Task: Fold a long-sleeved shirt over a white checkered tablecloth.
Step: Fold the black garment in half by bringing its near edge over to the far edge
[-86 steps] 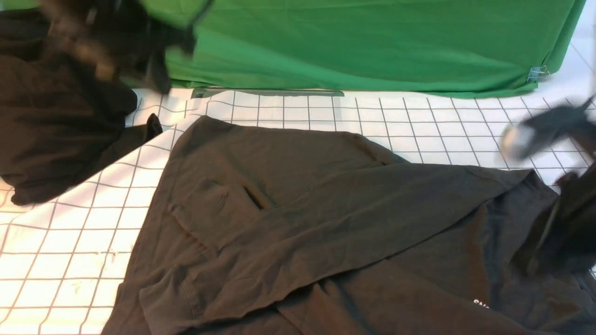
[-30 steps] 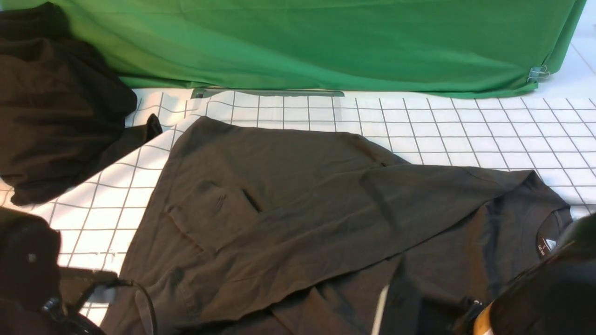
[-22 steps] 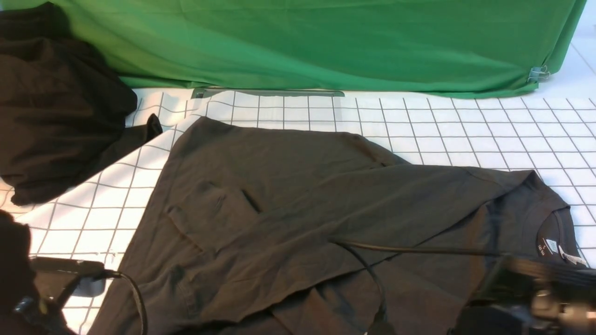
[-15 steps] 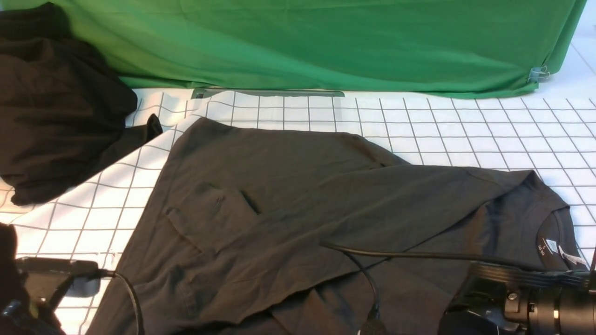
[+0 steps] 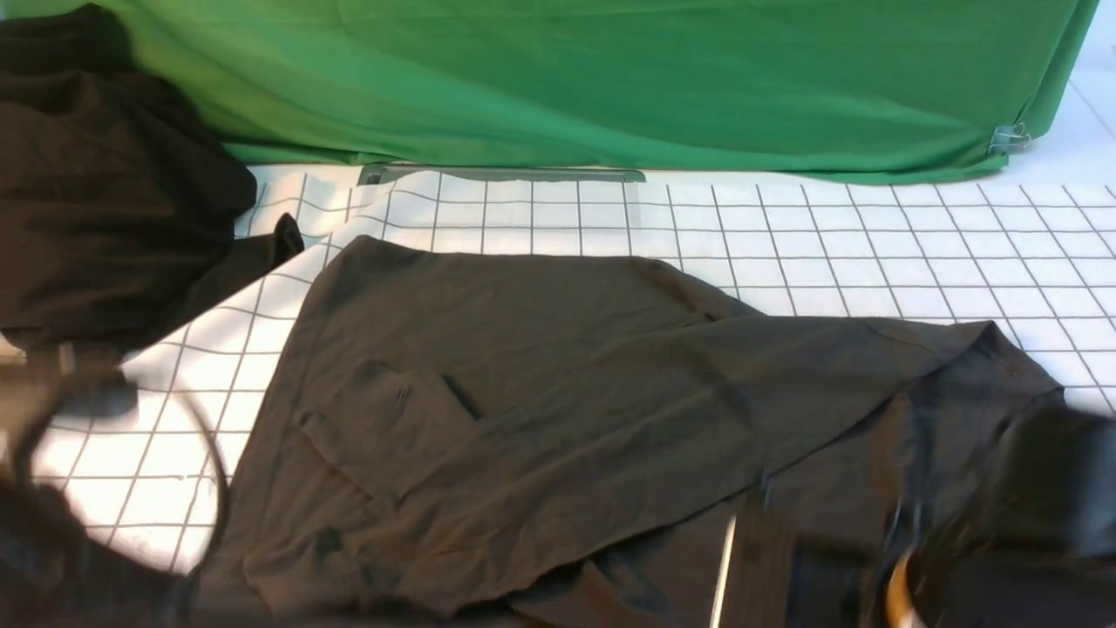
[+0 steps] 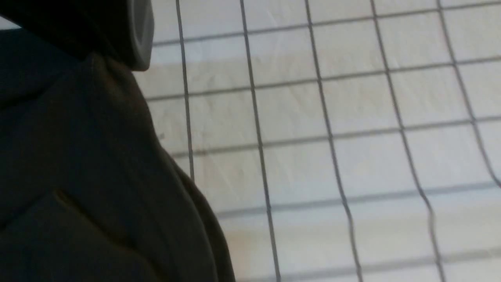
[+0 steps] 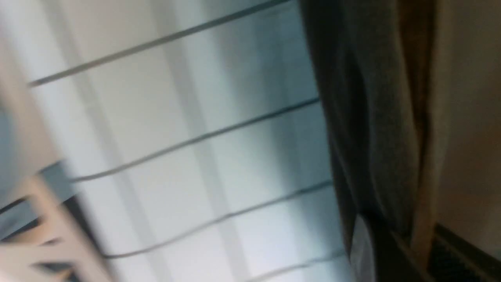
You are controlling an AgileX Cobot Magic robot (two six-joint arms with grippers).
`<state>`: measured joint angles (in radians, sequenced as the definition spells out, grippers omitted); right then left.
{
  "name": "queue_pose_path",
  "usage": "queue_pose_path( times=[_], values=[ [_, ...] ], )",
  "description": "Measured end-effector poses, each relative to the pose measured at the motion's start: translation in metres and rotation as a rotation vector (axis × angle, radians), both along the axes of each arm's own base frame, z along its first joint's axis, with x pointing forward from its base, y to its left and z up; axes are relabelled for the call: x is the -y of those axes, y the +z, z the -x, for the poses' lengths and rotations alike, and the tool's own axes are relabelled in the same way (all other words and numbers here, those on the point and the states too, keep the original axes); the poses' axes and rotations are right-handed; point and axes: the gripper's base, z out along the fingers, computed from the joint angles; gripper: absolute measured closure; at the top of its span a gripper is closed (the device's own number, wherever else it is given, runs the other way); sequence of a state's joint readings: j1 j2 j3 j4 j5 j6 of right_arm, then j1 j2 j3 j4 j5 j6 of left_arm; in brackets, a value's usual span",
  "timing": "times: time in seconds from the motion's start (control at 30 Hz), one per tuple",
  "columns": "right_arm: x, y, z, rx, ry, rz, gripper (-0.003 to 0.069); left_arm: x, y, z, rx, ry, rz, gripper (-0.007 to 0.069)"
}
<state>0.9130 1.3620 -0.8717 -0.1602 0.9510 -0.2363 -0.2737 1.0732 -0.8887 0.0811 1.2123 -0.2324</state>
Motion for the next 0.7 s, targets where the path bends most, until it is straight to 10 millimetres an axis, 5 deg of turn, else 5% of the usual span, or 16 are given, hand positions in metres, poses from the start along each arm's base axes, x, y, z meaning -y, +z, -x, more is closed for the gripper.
queue_pose_path(
  times=[0.17, 0.23, 0.3, 0.47, 0.5, 0.7],
  values=[
    [0.006, 0.033, -0.047, 0.111, -0.076, -0.073, 0.0627, -0.003, 0.023, -0.050, 0.057, 0.062, -0.012, 0.0601],
    [0.011, 0.046, -0.088, 0.168, -0.122, -0.089, 0.0627, -0.006, 0.031, -0.096, 0.088, 0.105, 0.025, 0.0601],
    [0.012, 0.047, -0.102, 0.180, -0.133, -0.087, 0.0627, -0.008, 0.031, -0.115, 0.098, 0.119, 0.040, 0.0601],
    [0.005, 0.037, -0.169, 0.194, -0.178, -0.066, 0.0627, -0.008, 0.018, -0.189, 0.099, 0.126, 0.045, 0.0601],
    [0.002, 0.028, -0.194, 0.192, -0.184, -0.054, 0.0627, -0.007, 0.013, -0.211, 0.105, 0.124, 0.040, 0.0601],
    [0.001, -0.007, -0.262, 0.192, -0.247, -0.046, 0.0627, -0.002, -0.020, -0.288, 0.107, 0.124, 0.012, 0.0601]
  ],
)
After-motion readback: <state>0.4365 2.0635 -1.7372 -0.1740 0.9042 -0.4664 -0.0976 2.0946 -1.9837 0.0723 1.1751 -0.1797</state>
